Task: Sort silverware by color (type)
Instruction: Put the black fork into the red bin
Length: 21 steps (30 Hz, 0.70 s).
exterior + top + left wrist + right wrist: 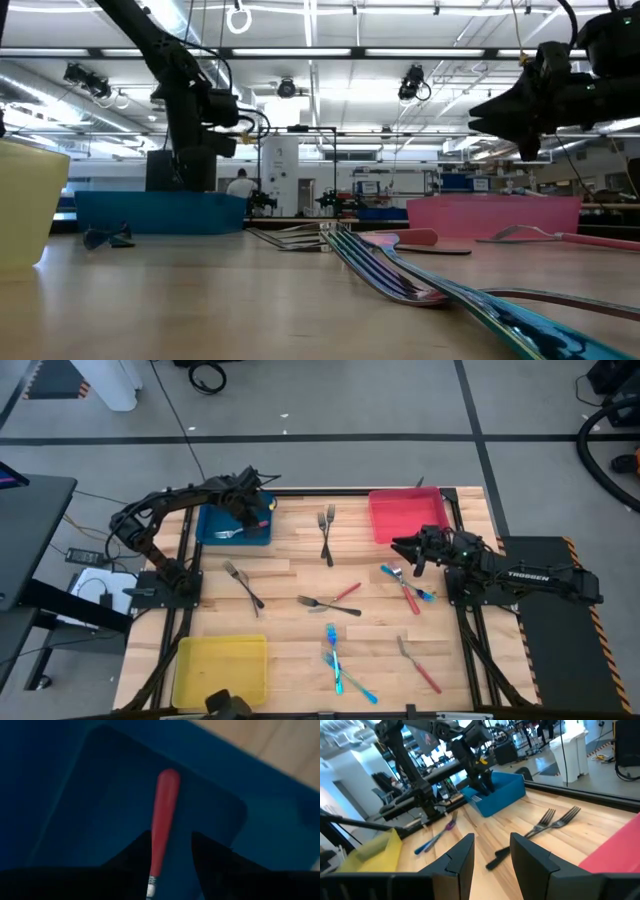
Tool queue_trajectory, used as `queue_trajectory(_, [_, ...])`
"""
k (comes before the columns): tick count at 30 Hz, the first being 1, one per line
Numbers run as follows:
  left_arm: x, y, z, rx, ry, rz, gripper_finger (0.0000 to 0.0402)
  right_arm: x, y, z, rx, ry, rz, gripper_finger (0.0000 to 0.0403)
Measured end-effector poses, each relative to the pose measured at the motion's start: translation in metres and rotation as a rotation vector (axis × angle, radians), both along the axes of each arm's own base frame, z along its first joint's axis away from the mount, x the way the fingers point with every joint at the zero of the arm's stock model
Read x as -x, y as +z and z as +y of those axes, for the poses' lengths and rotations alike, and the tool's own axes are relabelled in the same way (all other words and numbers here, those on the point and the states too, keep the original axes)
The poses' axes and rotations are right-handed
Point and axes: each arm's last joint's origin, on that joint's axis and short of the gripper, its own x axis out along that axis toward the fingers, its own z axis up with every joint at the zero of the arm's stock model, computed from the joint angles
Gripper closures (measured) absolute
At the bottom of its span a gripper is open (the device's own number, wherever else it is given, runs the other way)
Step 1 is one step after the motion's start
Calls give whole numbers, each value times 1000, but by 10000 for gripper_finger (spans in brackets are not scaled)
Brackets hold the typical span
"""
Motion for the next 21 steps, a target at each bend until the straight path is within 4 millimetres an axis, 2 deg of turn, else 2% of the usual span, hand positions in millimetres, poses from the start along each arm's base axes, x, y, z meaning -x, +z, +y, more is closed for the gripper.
queue_trajectory(9, [-10,38,-31,-85,-74,-104,264,0,8,1,-11,25,-92,269])
queue_trajectory(15, [-19,64,-64,-107,-88,-221,264,0,15,2,9,56,-157,269])
queue_trajectory(21, [-42,81,-100,-124,-158,-388,264,-2,21,3,13,74,-169,269])
